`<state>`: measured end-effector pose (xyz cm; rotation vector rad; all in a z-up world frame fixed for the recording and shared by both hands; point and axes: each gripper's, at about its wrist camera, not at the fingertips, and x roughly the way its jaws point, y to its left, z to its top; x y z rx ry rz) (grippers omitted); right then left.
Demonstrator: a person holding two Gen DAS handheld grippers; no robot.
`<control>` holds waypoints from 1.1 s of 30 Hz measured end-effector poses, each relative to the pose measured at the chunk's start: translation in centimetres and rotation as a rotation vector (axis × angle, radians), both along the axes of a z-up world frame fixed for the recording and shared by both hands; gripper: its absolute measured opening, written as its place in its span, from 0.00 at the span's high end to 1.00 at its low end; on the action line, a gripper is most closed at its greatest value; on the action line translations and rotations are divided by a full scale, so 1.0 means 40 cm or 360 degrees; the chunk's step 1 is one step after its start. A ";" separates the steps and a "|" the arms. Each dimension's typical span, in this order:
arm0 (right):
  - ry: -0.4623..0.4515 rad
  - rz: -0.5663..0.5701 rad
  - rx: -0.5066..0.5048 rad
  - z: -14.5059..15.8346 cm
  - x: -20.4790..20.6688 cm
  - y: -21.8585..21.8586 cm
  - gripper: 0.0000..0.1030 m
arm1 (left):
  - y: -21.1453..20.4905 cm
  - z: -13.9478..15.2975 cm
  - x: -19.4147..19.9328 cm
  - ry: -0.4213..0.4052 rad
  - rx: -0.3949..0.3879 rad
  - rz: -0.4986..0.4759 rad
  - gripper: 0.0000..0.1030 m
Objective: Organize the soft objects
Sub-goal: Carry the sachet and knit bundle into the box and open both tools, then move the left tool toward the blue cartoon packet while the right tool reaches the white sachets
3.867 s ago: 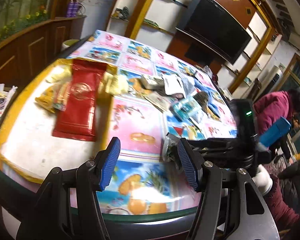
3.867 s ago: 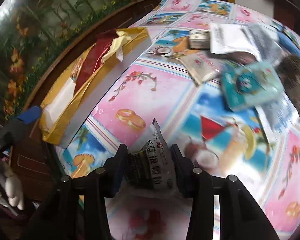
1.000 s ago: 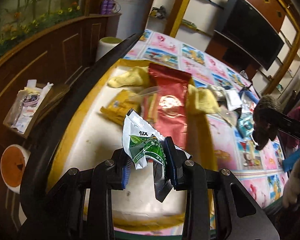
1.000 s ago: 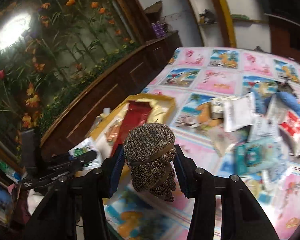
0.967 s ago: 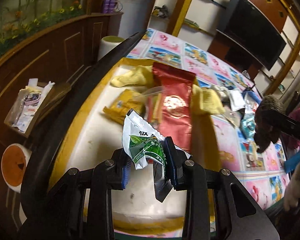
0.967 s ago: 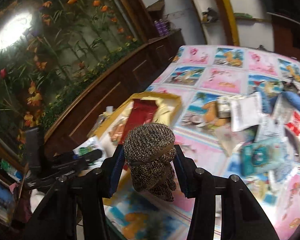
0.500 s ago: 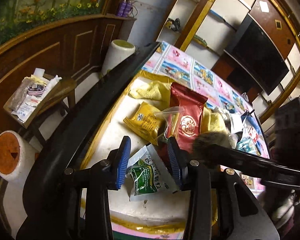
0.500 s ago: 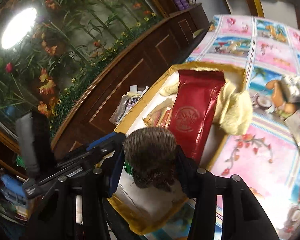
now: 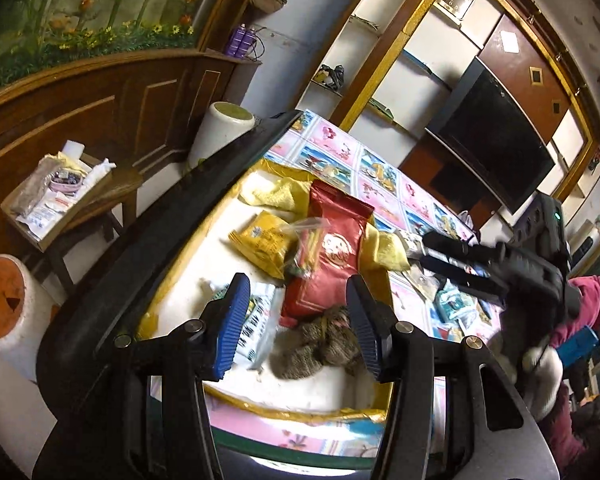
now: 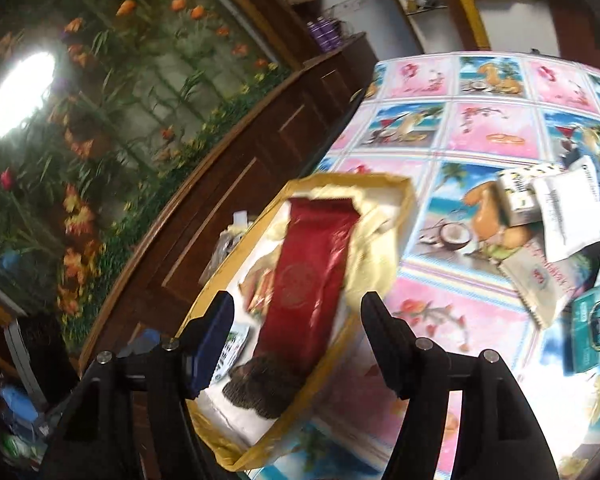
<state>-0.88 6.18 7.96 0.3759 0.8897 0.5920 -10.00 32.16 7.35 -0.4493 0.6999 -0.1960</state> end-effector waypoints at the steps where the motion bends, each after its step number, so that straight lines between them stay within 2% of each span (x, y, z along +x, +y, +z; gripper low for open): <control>1: 0.0009 -0.0014 0.0029 0.001 0.010 -0.004 0.36 | -0.002 -0.001 -0.003 -0.0001 -0.0002 -0.0004 0.51; 4: 0.0002 -0.0003 0.0035 0.007 0.046 0.027 0.36 | -0.006 -0.002 -0.011 -0.0010 0.0004 -0.0012 0.51; 8: 0.0015 0.0025 -0.0088 -0.015 0.099 0.080 0.36 | 0.001 -0.004 -0.020 -0.0005 0.0005 0.0006 0.51; 10: 0.0080 -0.0002 -0.0159 -0.044 0.134 0.105 0.36 | 0.004 -0.006 -0.025 0.0005 0.0009 0.0013 0.51; 12: 0.0237 0.0073 -0.0100 -0.089 0.166 0.130 0.36 | 0.005 -0.009 -0.030 0.0015 0.0018 0.0013 0.51; 14: 0.0206 0.0066 -0.0107 -0.082 0.161 0.141 0.35 | 0.006 -0.011 -0.034 0.0020 0.0022 0.0013 0.51; 18: 0.0203 0.0202 -0.0030 -0.055 0.133 0.137 0.35 | -0.005 -0.009 -0.037 0.0019 0.0016 0.0008 0.51; 20: 0.0071 0.0181 -0.0031 -0.005 0.098 0.105 0.35 | -0.012 -0.009 -0.039 0.0016 0.0013 -0.0010 0.51; 23: -0.0246 0.0042 -0.0188 0.080 0.012 0.029 0.33 | -0.030 -0.001 -0.047 -0.0009 0.0022 -0.0060 0.51; 25: -0.0390 -0.0070 -0.0262 0.105 -0.035 -0.050 0.19 | -0.046 0.005 -0.055 -0.0034 0.0039 -0.0103 0.51; 26: -0.0396 -0.0141 -0.0288 0.101 -0.045 -0.100 0.19 | -0.058 0.008 -0.059 -0.0046 0.0049 -0.0132 0.51; 31: -0.0141 -0.0438 -0.0447 0.006 -0.037 -0.323 0.19 | -0.140 0.002 -0.062 -0.0042 0.0105 -0.0274 0.51; 33: -0.0089 -0.0492 -0.0487 -0.026 -0.044 -0.365 0.19 | -0.180 0.000 -0.060 -0.0026 0.0128 -0.0325 0.51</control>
